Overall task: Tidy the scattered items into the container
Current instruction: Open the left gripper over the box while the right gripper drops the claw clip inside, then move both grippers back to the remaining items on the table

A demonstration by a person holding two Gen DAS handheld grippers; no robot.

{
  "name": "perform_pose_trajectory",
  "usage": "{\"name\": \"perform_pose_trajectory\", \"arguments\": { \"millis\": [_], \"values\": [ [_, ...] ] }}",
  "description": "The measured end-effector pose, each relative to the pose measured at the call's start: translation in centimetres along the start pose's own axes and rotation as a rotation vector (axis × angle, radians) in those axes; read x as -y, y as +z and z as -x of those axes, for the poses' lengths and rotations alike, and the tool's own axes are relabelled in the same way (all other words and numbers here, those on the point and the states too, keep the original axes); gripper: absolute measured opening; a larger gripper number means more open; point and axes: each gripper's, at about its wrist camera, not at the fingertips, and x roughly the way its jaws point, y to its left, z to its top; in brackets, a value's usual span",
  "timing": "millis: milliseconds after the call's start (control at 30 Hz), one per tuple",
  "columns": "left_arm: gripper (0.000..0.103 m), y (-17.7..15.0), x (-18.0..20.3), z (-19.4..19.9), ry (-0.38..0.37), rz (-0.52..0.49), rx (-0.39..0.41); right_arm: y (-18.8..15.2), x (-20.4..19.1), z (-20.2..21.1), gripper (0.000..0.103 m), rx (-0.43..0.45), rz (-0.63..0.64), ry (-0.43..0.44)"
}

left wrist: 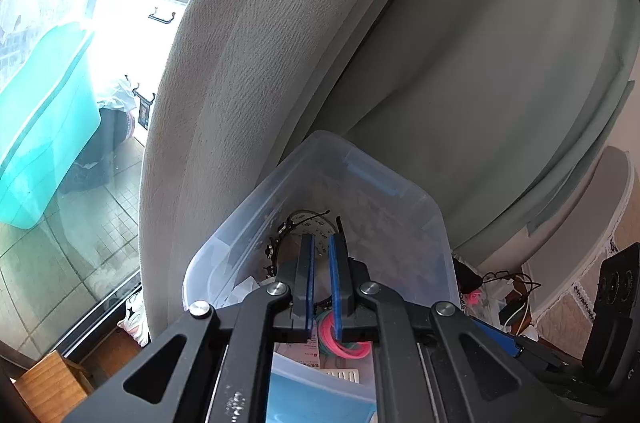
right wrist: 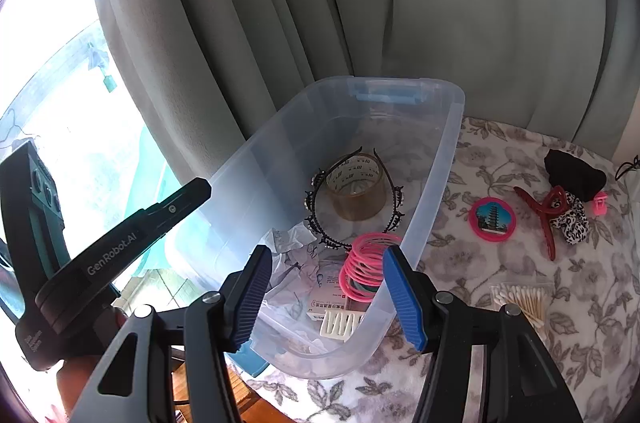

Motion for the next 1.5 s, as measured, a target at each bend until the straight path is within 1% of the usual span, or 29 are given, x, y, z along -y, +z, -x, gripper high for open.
{"name": "perform_pose_trajectory", "arguments": {
  "millis": [33,100,133,167,333,433,567,633,733,800,867,1033,1200,1267,1367,1433,1500],
  "values": [
    [0.009,0.0,0.1,0.1,0.002,0.0,-0.001,-0.1,0.2,0.2,0.062,-0.004,0.008,0.009],
    [0.018,-0.1,0.2,0.3,0.002,0.003,0.0,-0.2,0.1,0.3,0.062,-0.006,0.011,0.014],
    [0.027,-0.1,0.3,0.4,0.0,0.005,0.0,-0.2,0.1,0.4,0.062,-0.006,0.012,0.017],
    [0.032,-0.1,0.4,0.6,-0.003,0.008,0.002,-0.2,-0.1,0.4,0.062,-0.006,0.014,0.017],
    [0.034,0.0,1.0,1.4,0.003,-0.008,0.011,-0.3,-0.4,0.9,0.062,0.001,0.018,0.02],
    [0.04,0.5,-0.6,1.3,0.007,-0.015,0.018,-0.4,-0.6,1.2,0.062,0.004,0.017,0.022],
    [0.045,0.6,-0.2,1.3,0.004,-0.027,0.029,-0.6,-0.8,2.0,0.062,0.016,0.016,0.029],
    [0.049,0.8,0.0,2.2,0.002,-0.04,0.036,-0.6,-0.7,2.6,0.062,0.028,0.014,0.032],
    [0.054,1.0,1.2,3.0,-0.003,-0.066,0.047,-0.6,-0.6,3.8,0.062,0.051,0.009,0.037],
    [0.055,1.1,2.1,3.7,-0.003,-0.088,0.06,-0.5,-0.3,4.7,0.062,0.069,0.003,0.041],
    [0.059,0.8,3.1,4.6,-0.004,-0.11,0.074,-0.5,0.1,5.7,0.062,0.092,-0.007,0.045],
    [0.063,0.2,5.7,6.6,-0.008,-0.166,0.104,-0.8,1.9,8.6,0.063,0.153,-0.07,0.037],
    [0.065,-0.8,9.1,7.7,-0.011,-0.238,0.118,-1.3,4.6,11.7,0.066,0.208,-0.143,0.017],
    [0.068,-0.9,11.0,7.8,-0.011,-0.27,0.118,-1.8,5.7,13.1,0.066,0.232,-0.163,-0.007],
    [0.069,-1.5,13.3,8.4,-0.012,-0.313,0.12,-2.7,7.5,15.4,0.066,0.285,-0.191,-0.045],
    [0.07,-1.9,14.7,8.8,-0.017,-0.34,0.115,-3.3,9.1,17.1,0.066,0.326,-0.226,-0.055],
    [0.071,-2.6,16.4,8.5,-0.016,-0.366,0.107,-4.0,11.0,18.5,0.066,0.356,-0.278,-0.041]
  ]
}}
